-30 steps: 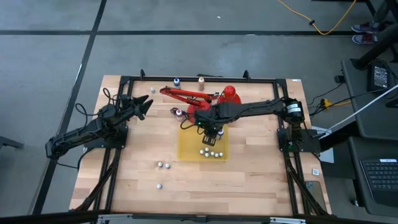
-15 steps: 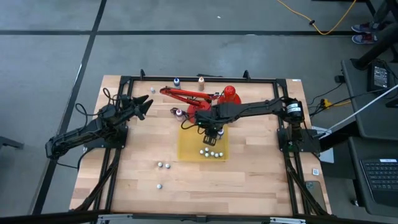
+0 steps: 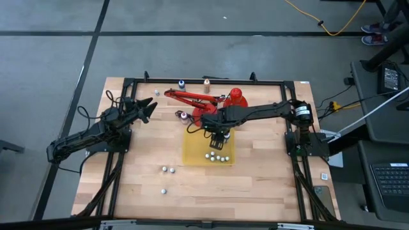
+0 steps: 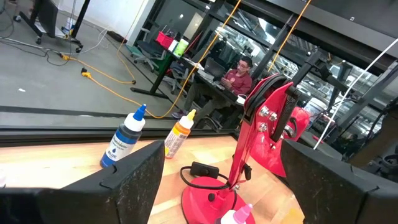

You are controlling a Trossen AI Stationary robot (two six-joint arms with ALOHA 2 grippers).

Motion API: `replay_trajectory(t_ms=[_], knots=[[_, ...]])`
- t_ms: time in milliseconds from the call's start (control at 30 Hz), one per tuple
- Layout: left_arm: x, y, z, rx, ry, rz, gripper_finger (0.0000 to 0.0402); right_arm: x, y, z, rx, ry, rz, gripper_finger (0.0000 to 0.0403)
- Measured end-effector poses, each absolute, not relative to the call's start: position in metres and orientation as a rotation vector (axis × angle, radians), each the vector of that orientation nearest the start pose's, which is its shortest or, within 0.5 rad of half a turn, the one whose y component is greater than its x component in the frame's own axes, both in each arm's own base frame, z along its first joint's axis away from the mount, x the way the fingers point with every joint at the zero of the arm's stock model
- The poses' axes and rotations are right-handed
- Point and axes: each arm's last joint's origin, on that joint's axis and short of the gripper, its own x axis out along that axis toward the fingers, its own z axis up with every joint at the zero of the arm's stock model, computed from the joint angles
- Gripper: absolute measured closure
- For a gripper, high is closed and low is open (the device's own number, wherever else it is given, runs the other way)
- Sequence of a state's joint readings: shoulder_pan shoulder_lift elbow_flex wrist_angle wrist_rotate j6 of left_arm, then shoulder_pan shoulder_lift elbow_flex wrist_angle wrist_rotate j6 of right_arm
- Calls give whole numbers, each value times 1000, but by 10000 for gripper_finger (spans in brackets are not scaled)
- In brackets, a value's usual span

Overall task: Pick & Place food coloring
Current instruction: Put the small black food bottle into the yellow bin

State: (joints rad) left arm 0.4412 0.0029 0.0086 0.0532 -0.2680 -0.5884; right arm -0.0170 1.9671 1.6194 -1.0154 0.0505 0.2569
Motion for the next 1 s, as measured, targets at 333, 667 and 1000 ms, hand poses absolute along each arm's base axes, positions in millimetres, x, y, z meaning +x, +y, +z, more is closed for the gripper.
replay_trajectory(t_ms=[333,667,1000], knots=[[84,48,171,-558,-267,670,89,396,-8,261,197,1245,-217,176],[84,48,171,-558,-267,670,90,389,-7,315,227,941,-163,140],[84,48,171,-558,-267,670,90,391,-7,365,206,566,-57,59]])
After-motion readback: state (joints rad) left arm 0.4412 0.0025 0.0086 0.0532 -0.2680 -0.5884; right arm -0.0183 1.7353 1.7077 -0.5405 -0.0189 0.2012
